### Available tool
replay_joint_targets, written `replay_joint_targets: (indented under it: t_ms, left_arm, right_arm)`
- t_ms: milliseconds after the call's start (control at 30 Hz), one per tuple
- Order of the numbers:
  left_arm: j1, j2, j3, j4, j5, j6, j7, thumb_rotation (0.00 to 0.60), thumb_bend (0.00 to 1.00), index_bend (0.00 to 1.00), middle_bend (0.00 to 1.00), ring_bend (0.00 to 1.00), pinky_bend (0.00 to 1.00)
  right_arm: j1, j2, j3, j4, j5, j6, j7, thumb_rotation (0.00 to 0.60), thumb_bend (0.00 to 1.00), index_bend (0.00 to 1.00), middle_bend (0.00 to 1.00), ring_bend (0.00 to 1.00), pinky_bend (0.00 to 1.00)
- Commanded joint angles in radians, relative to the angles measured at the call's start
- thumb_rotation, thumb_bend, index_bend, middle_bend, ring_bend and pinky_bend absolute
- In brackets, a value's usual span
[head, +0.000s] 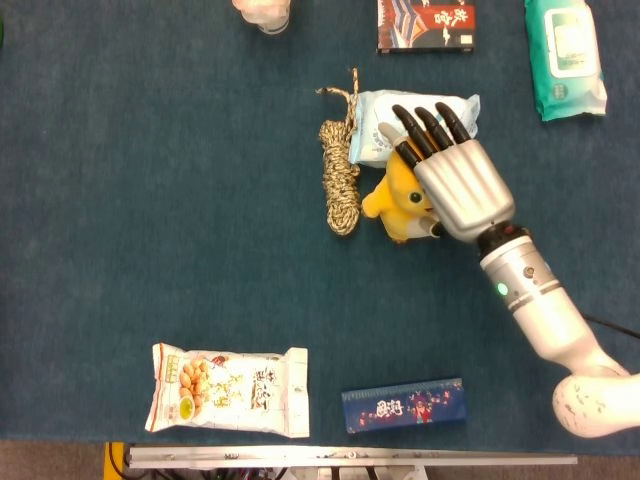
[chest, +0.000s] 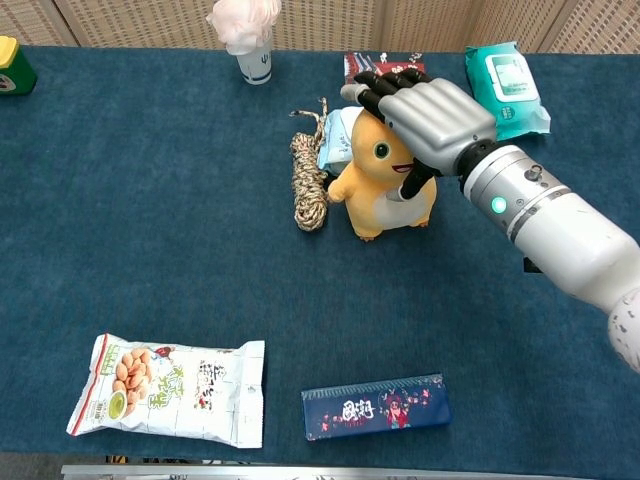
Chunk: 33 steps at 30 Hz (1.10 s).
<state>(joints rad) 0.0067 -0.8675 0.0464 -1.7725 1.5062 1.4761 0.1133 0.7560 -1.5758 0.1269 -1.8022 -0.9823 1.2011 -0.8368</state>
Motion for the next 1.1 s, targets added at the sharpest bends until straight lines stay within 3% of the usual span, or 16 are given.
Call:
replay_joint_targets:
  t_ms: [33, 300, 667, 867, 1100]
  left_arm:
    - [-0.001, 0.000, -0.001, 0.001, -0.002, -0.002, 0.001, 0.600, 0.02, 0.42, 0.23, 0.23, 0.42]
    - [-0.004, -0.002, -0.002, -0.007, 0.005, -0.002, 0.016, 0.600, 0.02, 0.42, 0.23, 0.23, 0.42]
    - [-0.018, 0.003, -0.006, -0.064, 0.021, -0.006, 0.099, 0.600, 0.02, 0.42, 0.23, 0.23, 0.42]
    - [-0.028, 0.004, -0.009, -0.118, 0.044, -0.001, 0.177, 0.600, 0.02, 0.43, 0.24, 0.23, 0.42]
    - [-0.037, -0.024, -0.018, -0.116, 0.087, 0.017, 0.200, 0.600, 0.02, 0.43, 0.24, 0.23, 0.42]
  right_arm:
    - [-0.006, 0.014, -0.005, -0.023, -0.014, 0.013, -0.003, 0.600, 0.00, 0.08, 0.00, 0.00, 0.00]
    - [-0.029, 0.103, -0.042, -0.139, -0.061, 0.031, -0.020, 0.600, 0.00, 0.08, 0.00, 0.00, 0.00]
    - [-0.116, 0.323, -0.158, -0.270, -0.244, 0.106, -0.049, 0.600, 0.00, 0.08, 0.02, 0.00, 0.00]
    - [-0.208, 0.452, -0.235, -0.289, -0.344, 0.176, -0.033, 0.600, 0.03, 0.08, 0.02, 0.00, 0.00]
    - [-0.340, 0.507, -0.289, -0.229, -0.458, 0.291, 0.049, 0.600, 0.03, 0.08, 0.02, 0.00, 0.00]
